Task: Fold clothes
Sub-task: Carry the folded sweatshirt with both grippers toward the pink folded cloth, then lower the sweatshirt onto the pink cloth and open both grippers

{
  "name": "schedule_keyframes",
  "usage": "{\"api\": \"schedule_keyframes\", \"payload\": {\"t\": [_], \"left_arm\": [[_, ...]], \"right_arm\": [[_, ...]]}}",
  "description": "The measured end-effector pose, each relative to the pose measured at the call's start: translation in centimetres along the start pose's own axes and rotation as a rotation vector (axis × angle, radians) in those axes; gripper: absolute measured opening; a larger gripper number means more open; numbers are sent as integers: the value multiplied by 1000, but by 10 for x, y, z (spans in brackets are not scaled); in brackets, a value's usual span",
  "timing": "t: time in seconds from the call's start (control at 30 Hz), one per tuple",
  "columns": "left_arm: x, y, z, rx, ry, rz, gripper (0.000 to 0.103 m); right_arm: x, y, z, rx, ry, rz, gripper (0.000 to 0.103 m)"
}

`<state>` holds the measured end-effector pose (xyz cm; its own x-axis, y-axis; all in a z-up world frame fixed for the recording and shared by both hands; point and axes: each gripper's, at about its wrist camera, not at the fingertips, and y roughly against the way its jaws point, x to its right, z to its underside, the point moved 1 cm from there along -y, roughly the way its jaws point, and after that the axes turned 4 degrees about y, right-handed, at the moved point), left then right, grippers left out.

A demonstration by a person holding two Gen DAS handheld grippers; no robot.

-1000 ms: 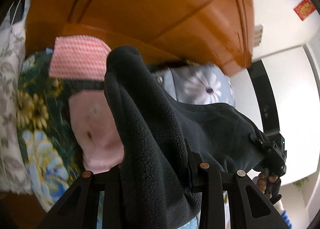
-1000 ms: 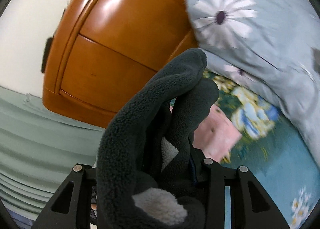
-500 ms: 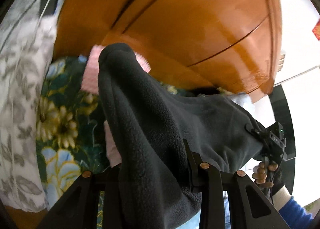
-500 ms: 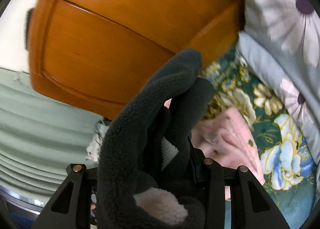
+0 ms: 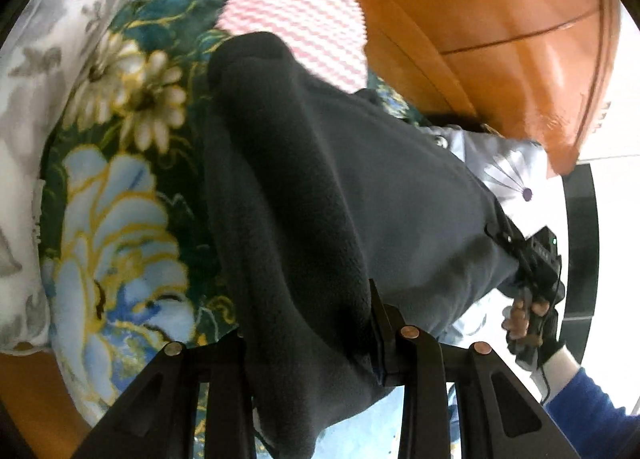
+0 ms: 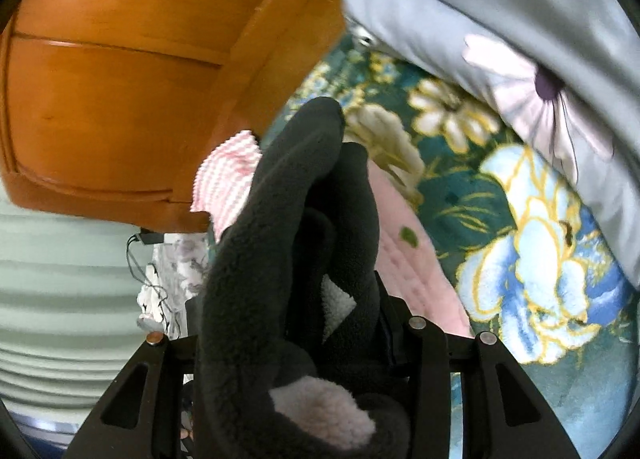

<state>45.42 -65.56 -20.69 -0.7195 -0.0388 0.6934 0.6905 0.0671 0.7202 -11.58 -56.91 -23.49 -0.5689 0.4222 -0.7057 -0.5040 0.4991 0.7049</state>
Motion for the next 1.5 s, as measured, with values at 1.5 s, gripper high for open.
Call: {"api": "schedule_keyframes", "payload": {"t": [1.5], "left_arm": [[24,73,2,52,-186,-92,75]], "right_arm": [[40,130,123,234,-210,218,66]]}}
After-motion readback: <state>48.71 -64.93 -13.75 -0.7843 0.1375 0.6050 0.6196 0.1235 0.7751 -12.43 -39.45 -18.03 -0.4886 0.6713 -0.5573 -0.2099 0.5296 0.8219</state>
